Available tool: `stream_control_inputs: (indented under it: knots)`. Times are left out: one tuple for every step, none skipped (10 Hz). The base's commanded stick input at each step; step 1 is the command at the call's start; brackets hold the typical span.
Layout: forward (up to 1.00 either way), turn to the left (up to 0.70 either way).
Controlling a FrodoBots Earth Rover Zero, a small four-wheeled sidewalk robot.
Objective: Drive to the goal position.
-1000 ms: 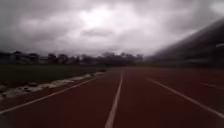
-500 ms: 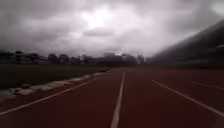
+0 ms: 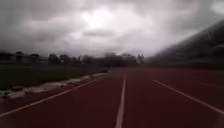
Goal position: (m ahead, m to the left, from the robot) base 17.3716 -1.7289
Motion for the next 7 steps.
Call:
stream_control_inputs:
  knots:
    - [0.70, 0.00]
    - [0.70, 0.00]
    - [0.70, 0.00]
    - [0.70, 0.00]
    - [0.70, 0.00]
    - [0.70, 0.00]
    - [0.70, 0.00]
